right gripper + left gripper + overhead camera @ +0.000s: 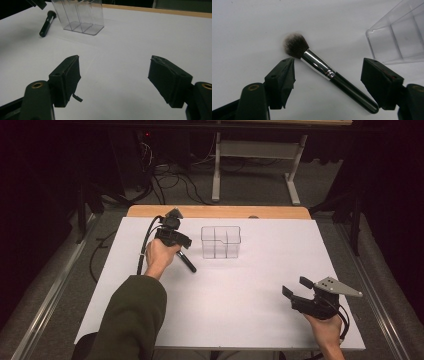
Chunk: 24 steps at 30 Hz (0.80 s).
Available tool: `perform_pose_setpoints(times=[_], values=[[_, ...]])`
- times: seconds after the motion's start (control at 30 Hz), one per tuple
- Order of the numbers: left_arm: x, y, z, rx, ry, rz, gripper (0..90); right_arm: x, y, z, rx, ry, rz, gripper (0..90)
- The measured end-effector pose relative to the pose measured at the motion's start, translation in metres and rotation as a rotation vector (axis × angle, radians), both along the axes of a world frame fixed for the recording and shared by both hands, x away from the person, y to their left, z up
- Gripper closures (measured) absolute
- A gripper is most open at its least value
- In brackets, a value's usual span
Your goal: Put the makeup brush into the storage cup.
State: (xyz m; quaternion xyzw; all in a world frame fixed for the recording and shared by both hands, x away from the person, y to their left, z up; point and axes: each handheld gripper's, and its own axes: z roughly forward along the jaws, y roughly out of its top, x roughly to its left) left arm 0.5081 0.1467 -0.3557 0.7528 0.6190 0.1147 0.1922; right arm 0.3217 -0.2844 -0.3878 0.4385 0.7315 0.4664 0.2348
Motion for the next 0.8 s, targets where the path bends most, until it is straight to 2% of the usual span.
perform_pose_setpoints(times=[0.2, 0.43, 0.5, 0.53, 0.8], values=[[0.003, 0.003, -0.009, 0.007, 0.035, 0.018, 26.0, 0.000, 0.000, 0.000, -0.002, 0.002, 0.002, 27.5], [0.005, 0.004, -0.020, 0.006, 0.051, 0.030, 26.0, 0.000, 0.000, -0.001, -0.004, 0.006, 0.002, 27.5], [0.005, 0.003, -0.021, 0.018, 0.051, 0.032, 26.0, 0.001, 0.000, -0.001, -0.006, 0.005, 0.003, 27.5], [0.005, 0.001, -0.024, 0.039, 0.051, 0.028, 26.0, 0.001, 0.000, -0.001, -0.006, 0.005, 0.004, 27.5], [0.008, -0.003, -0.035, 0.033, 0.066, 0.031, 26.4, 0.001, 0.001, -0.001, -0.013, 0.011, 0.004, 27.7]])
